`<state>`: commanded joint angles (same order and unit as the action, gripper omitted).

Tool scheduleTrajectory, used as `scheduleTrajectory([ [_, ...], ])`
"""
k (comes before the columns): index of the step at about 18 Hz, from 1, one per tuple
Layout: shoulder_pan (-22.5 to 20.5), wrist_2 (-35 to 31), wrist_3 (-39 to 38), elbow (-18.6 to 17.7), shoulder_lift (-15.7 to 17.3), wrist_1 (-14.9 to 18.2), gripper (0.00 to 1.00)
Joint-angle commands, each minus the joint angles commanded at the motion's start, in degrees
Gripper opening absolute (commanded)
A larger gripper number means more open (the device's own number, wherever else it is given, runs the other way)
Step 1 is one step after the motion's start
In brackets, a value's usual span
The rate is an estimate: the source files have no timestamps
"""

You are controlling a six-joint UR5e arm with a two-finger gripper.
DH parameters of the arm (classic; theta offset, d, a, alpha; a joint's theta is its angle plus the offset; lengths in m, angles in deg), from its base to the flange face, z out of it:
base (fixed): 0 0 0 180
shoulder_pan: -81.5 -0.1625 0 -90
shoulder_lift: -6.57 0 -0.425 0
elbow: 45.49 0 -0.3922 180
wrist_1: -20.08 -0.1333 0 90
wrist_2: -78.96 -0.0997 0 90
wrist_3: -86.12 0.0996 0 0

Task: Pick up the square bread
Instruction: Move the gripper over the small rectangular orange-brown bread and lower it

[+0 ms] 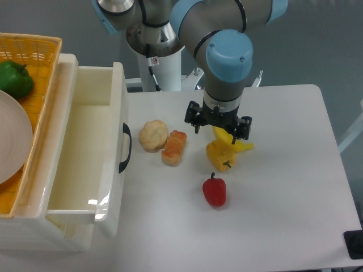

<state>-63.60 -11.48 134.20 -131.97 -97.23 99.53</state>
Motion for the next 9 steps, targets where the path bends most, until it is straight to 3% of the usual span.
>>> scheduleTrajectory([
  [9, 0.53, 2.72, -0.18, -1.58, -0.7, -0.17, 1.0],
])
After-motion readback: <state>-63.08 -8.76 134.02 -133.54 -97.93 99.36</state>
